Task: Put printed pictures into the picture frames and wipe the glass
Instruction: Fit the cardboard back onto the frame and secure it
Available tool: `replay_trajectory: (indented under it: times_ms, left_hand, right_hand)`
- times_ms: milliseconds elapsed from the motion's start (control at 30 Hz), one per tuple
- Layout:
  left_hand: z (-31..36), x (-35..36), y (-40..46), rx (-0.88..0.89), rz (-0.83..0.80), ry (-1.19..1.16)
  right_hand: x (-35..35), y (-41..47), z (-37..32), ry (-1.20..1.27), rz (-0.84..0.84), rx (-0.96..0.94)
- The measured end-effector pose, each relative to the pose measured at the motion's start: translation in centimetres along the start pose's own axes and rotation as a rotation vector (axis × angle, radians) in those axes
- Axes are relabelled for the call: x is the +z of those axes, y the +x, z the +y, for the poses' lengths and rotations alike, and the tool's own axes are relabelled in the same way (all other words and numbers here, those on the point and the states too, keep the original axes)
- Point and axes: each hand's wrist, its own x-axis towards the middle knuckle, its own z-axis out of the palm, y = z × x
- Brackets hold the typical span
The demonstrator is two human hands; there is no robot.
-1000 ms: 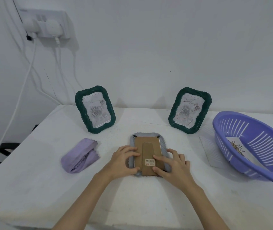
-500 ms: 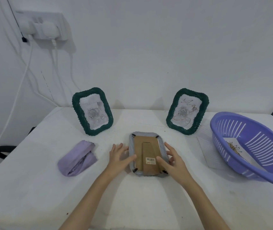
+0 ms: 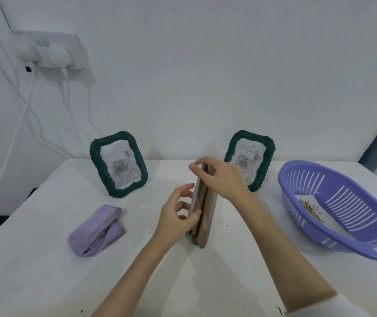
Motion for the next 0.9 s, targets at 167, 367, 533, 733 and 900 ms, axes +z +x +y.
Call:
replay_trajectory:
  times_ms: [167, 367, 533, 733, 900]
  left_hand:
    - [-0.4, -0.5, 0.7, -0.099, 0.128, -0.053]
    - [-2.2, -2.0, 1.5, -0.227, -0.040, -0.315]
    - [-4.1, -2.8, 1.4, -0.223, 0.001, -0.197]
    - [-6.1, -2.2, 1.3, -0.199, 0.008, 0.110]
    - [-7.3, -2.5, 1.1, -0.212, -0.032, 0.837]
  right_hand:
    - [-1.3, -0.3, 1.4, 0.001, -0.004, 0.044]
    - [-1.1, -1.0, 4.1, 0.605, -0.156, 0.053]
    - [2.5, -2.2, 7.6, 0.554, -0.195, 0.102]
    - [6.5, -3.2, 9.8, 0.215, -0.231, 0.142]
    - [7.8, -3.7, 10.8, 0.031, -0.205, 0.110]
